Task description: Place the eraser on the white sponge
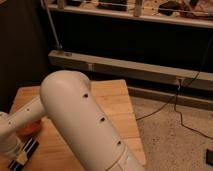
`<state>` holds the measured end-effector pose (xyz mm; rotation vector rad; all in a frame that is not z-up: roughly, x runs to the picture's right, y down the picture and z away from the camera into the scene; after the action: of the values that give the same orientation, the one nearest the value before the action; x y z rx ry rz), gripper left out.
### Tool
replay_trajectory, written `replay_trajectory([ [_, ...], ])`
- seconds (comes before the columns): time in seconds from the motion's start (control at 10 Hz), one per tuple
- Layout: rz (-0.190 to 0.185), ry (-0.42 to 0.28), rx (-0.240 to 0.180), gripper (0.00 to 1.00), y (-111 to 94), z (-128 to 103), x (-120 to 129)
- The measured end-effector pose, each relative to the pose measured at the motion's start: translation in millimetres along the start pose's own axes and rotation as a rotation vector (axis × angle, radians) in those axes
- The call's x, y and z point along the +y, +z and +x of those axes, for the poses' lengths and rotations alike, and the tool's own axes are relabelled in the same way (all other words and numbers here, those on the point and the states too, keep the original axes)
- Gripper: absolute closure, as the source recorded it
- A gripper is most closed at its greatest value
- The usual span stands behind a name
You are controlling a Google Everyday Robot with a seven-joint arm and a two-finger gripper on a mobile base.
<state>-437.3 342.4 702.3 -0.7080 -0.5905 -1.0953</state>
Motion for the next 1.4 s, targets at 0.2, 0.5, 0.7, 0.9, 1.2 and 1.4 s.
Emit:
replay_trajectory([
  [0.2,-0.012,-0.006,-0.016,1.00,0.1,-5.6,7.4],
  [0.5,-0.043,0.052,0.008,1.00,-21.5,8.2,24.9],
  [0.7,-0.087,0.133,0.072,1.00,-54.5,33.5,51.6],
  [0.9,-0.136,0.203,0.114,1.00,-74.7,48.3,79.9],
  [1.2,-0.175,0.289,0.127,1.00,-75.2,48.6,105.5],
  [1.4,-0.174,0.379,0.119,1.00,-66.2,49.6,122.0],
])
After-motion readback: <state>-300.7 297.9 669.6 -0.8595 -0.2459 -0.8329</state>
